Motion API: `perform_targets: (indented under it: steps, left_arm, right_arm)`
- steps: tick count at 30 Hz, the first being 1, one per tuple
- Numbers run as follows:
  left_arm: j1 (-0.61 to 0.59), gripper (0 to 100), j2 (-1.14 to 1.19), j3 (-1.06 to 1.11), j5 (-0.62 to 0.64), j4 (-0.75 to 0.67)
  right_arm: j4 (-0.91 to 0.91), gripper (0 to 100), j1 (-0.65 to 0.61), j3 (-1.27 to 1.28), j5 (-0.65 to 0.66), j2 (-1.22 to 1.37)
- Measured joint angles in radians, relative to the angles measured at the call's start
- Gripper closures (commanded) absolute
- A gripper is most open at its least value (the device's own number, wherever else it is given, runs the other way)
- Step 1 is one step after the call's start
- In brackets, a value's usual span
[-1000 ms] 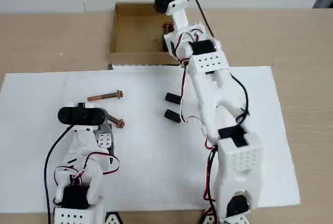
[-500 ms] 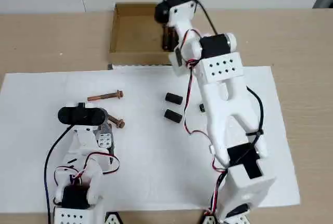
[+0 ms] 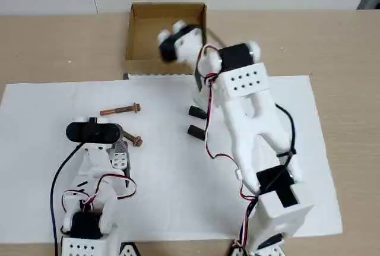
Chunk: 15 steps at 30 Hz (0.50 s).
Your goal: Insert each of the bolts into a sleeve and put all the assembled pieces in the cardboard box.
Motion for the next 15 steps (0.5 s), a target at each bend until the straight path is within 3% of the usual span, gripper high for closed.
perform_targets:
  steps: [7, 15]
  left_arm:
    - [0.0, 99, 0.0, 0.0, 0.0, 0.0]
    - [0.0, 99, 0.0, 0.0, 0.0, 0.0]
  right_arm:
    - [-0.018, 90.2, -0.06, 0.094, 0.135, 0.0]
    - [-0.13, 90.2, -0.064, 0.261, 0.163, 0.0]
